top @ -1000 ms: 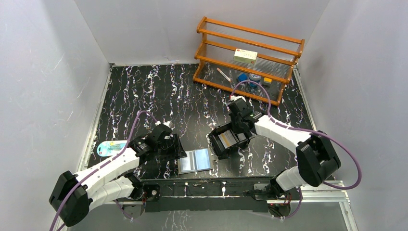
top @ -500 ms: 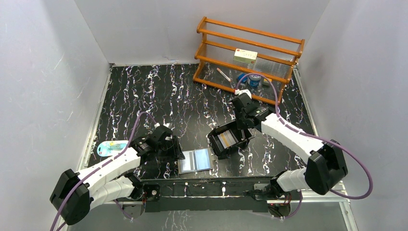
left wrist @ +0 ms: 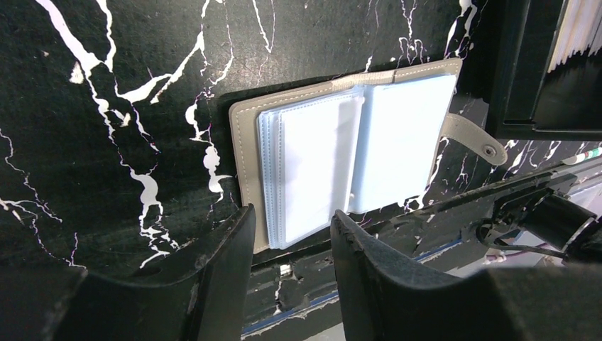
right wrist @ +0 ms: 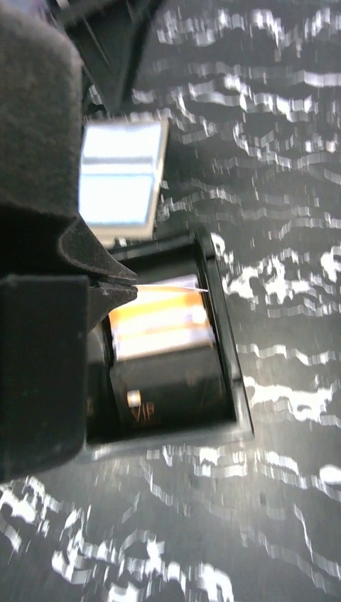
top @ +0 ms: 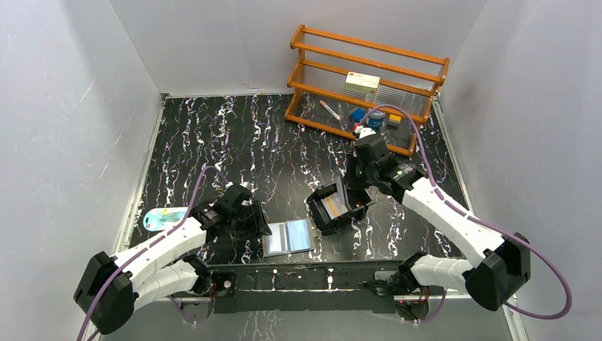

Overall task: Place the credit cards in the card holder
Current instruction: Pick up the credit card from the storage box, then insert the credit card into the card holder.

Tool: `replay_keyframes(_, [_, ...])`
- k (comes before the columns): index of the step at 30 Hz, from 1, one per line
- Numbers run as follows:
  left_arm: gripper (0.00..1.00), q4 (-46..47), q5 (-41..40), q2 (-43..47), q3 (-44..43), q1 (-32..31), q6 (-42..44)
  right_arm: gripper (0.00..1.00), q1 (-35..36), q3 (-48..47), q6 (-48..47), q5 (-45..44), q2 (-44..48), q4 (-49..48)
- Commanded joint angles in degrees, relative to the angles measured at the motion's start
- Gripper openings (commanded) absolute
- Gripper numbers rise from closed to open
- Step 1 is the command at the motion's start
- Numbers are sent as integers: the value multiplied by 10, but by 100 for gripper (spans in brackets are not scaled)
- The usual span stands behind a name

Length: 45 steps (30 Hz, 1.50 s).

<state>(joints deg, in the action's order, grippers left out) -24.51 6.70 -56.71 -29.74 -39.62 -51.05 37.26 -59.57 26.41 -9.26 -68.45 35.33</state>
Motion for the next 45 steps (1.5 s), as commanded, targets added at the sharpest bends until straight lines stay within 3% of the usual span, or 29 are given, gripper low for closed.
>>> replay_keyframes(1, [42,-13,34,21,9,11,-6,0,2,56,99,145,46,-116])
replay_keyframes(7, [38,11,70,24,26,24,-13,0,23,149,194,212,59,-239])
replay_keyframes(12, [34,6,32,13,29,26,-7,0,80,205,260,203,54,-328])
replay_keyframes(18, [33,60,53,-20,52,26,-18,0,154,215,281,151,3,-375])
replay_keyframes(25, [29,81,43,-57,64,26,-13,0,186,219,302,152,-69,-438])
replay_keyframes(28, [24,75,34,-60,67,26,-13,0,195,218,304,148,-92,-448])
replay_keyframes(45, [19,66,31,-56,78,26,-14,0,199,221,299,122,-111,-414])
